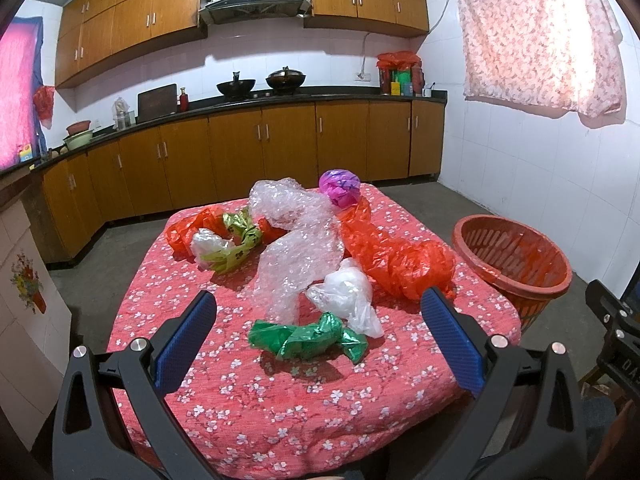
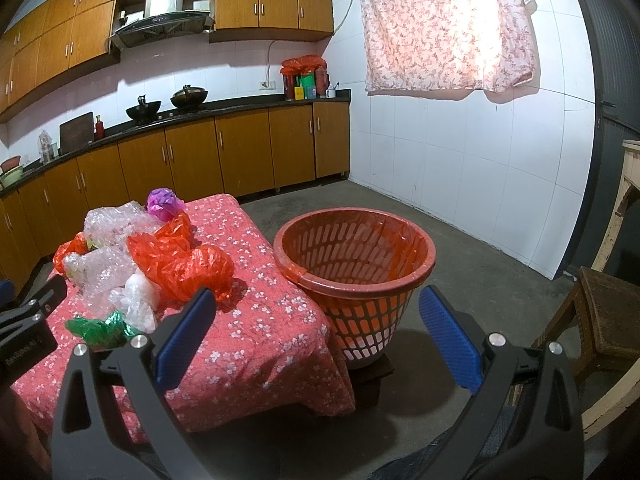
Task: Collect trash
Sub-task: 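Grasp the orange-red bag with the right tool while the left tool grasps the green bag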
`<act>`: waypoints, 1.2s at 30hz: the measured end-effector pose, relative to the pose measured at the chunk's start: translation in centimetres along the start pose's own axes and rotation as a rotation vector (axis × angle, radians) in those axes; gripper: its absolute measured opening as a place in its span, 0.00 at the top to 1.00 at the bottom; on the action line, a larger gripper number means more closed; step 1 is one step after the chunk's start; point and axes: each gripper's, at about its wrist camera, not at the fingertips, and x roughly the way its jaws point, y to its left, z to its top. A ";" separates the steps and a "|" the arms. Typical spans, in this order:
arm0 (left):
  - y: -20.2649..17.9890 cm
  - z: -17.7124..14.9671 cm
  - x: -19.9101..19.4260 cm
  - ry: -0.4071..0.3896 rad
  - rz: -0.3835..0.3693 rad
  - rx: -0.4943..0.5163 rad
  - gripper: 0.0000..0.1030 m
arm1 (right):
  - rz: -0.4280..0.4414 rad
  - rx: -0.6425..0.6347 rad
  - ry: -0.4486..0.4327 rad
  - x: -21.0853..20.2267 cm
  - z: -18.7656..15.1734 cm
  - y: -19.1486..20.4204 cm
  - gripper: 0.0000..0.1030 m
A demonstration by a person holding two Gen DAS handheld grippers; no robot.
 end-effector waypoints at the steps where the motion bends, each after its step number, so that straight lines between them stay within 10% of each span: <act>1: 0.5 0.0 0.0 0.003 0.005 -0.001 0.02 | 0.004 -0.004 0.002 0.1 0.0 0.1 0.04; 23: 7.7 -2.6 4.4 0.122 0.141 -0.098 0.02 | 0.295 -0.080 0.168 14.1 1.8 8.0 0.04; 36: 7.2 -2.7 6.0 0.122 0.062 -0.094 0.02 | 0.327 -0.152 0.260 20.8 1.2 12.9 0.04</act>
